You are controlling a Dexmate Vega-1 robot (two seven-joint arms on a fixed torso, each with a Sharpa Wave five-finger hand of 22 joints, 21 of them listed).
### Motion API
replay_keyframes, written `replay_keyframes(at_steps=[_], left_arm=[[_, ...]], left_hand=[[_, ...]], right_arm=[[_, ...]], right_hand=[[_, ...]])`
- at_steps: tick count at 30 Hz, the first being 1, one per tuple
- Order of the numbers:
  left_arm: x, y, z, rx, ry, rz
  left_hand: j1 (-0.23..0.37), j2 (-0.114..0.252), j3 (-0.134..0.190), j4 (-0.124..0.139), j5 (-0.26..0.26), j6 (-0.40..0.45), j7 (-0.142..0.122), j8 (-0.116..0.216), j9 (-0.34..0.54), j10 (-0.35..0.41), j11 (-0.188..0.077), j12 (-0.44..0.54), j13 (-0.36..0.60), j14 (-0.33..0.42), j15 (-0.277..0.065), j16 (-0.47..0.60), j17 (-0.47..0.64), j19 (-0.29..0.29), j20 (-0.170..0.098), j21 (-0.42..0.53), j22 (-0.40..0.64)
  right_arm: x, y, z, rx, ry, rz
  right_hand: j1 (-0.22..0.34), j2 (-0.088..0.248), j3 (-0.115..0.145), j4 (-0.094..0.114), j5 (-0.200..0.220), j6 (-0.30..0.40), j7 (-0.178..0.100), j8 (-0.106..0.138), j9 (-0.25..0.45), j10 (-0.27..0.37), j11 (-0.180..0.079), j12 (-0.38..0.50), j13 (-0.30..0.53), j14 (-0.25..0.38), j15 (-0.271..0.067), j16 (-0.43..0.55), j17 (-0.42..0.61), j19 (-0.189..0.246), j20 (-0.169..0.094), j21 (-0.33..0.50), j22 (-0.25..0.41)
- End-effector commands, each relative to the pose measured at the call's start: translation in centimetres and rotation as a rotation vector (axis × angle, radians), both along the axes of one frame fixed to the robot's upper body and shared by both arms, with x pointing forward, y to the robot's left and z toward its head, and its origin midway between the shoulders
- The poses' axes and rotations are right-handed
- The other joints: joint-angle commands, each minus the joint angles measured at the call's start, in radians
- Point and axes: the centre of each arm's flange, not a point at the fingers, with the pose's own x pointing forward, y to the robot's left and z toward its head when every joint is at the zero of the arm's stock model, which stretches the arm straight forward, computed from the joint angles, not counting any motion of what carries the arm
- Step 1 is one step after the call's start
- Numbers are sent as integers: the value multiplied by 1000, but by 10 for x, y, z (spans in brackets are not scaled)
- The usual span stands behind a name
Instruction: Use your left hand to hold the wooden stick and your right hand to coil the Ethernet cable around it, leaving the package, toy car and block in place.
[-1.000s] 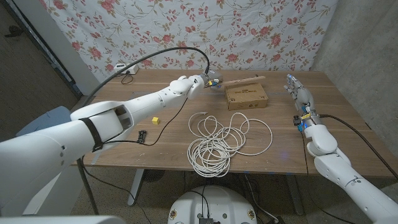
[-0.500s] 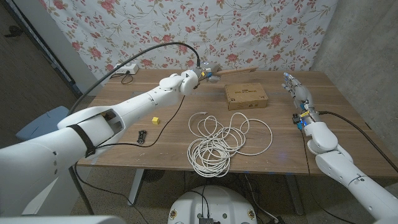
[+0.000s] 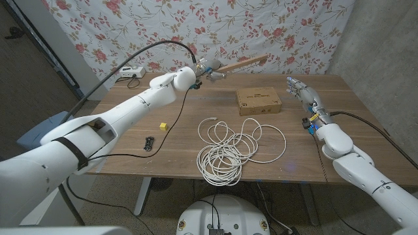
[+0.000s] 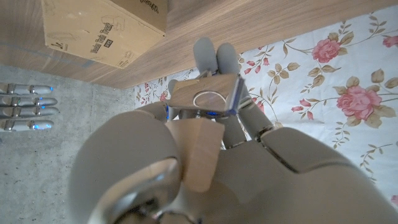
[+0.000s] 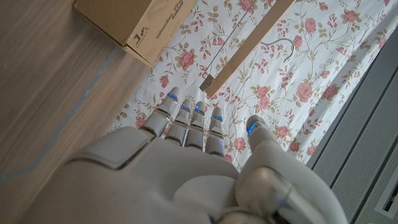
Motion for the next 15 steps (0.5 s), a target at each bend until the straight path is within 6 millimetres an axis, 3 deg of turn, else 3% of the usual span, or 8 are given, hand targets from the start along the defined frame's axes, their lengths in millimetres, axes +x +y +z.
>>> replay_keyframes(at_steps=[1,9,15], left_arm=[[-14,38,18,-33,165,-70],[-15,46,25,0,237,-84],[-17,52,34,4,270,-105]], left_hand=[[-8,0,0,-7,6,15,7,1,1,-3,11,12,3,25,-46,238,272,-11,2,-4,-6],[-9,3,-1,-10,9,16,10,2,-1,-4,14,19,3,21,-45,252,270,-13,3,-2,-18],[-10,8,-2,-12,11,13,12,2,-2,-1,14,23,3,20,-45,264,270,-13,4,2,-27]], right_arm=[[-18,38,17,-178,38,-29],[-21,67,29,-302,44,-14],[-21,90,36,-411,40,-15]], right_hand=[[52,5,23,-26,-4,15,-3,5,2,9,-9,-3,2,14,-8,4,4,13,-3,4,5],[128,11,55,-51,-10,19,-12,3,2,2,-42,-13,2,16,-19,-2,7,8,20,-1,5],[161,10,66,-56,-13,26,-15,5,3,7,-43,-14,2,25,-28,1,10,9,30,-1,6]])
